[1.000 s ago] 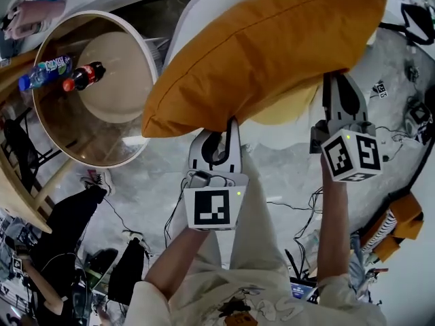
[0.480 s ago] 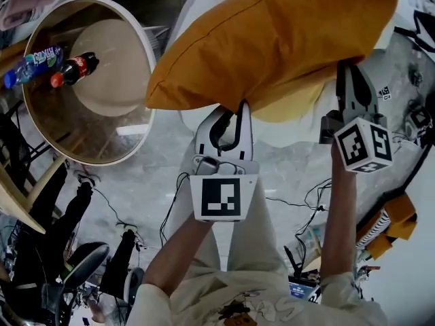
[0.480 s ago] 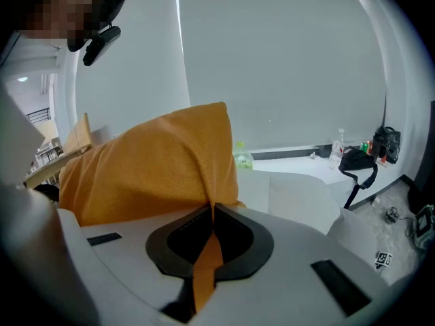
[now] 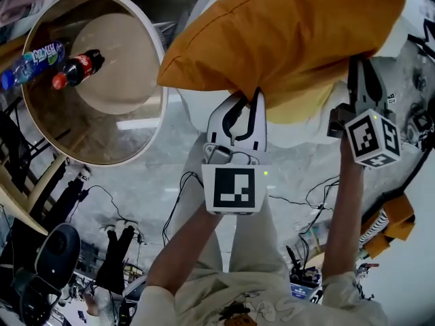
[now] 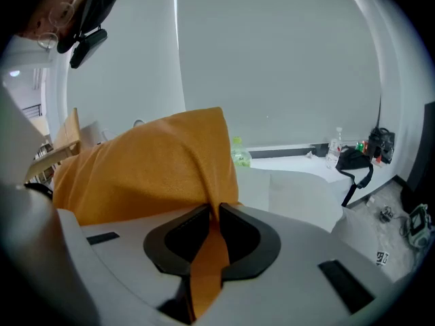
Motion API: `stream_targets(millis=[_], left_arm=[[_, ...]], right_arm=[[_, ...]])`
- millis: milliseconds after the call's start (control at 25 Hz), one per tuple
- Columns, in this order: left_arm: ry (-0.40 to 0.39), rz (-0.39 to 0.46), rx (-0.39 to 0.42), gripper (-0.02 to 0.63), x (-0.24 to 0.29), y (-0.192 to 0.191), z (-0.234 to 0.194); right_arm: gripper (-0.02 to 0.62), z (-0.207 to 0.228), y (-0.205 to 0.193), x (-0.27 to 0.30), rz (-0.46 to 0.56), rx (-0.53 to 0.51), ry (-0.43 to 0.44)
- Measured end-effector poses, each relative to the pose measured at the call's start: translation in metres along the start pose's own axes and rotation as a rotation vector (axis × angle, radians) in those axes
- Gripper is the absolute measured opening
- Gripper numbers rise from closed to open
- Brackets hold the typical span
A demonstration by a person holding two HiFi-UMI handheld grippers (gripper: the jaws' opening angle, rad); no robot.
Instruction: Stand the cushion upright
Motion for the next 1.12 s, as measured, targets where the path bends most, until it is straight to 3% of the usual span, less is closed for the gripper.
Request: stream_targets(millis=[120,360,480,720,840,960,1120], left_arm=[[-0.011,0.004,-0.025,0.015,0.002,0.003,-0.001],[0.004,-0.006,-0.032,0.057,0.002,0.005,-0.008],[0.014,-0.014,-0.033,0.079,0.001,0.005,-0.01],[0.093,-0.016,0.041,0.152,-0.007,-0.003,-0.007],[0.055,-0.009,0.082,0.196,-0.009,-0.01,-0.007],[0.032,-0.033,0.13,0.289,-0.013,-0.018,-0.003],[0.021,-0.036,0.153,0.299,-0.022,-0.021,0.006]], right_arm=[[0.073,0.002,0.003,0.001,-0.006,-0.024,-0.034],[0.162,0.012,0.002,-0.004,0.0,0.07,-0.031],[0.167,0.011,0.001,-0.006,-0.002,0.071,-0.03],[0.178,0.005,-0.004,-0.014,-0.012,0.057,-0.013],[0.217,0.003,-0.007,-0.021,-0.011,0.058,-0.004],[0.241,0.003,-0.01,-0.03,-0.01,0.054,0.005],[0.242,0.0,-0.013,-0.043,-0.011,0.026,0.02]])
Point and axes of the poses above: the fingertips, and each gripper's own axes: x forward along the fingers, z to its right, y out of its top, the point moved 7 cm from there along -x, backward along the fingers, and after that the axes turned 10 degrees about -z, right-handed, at the moved point
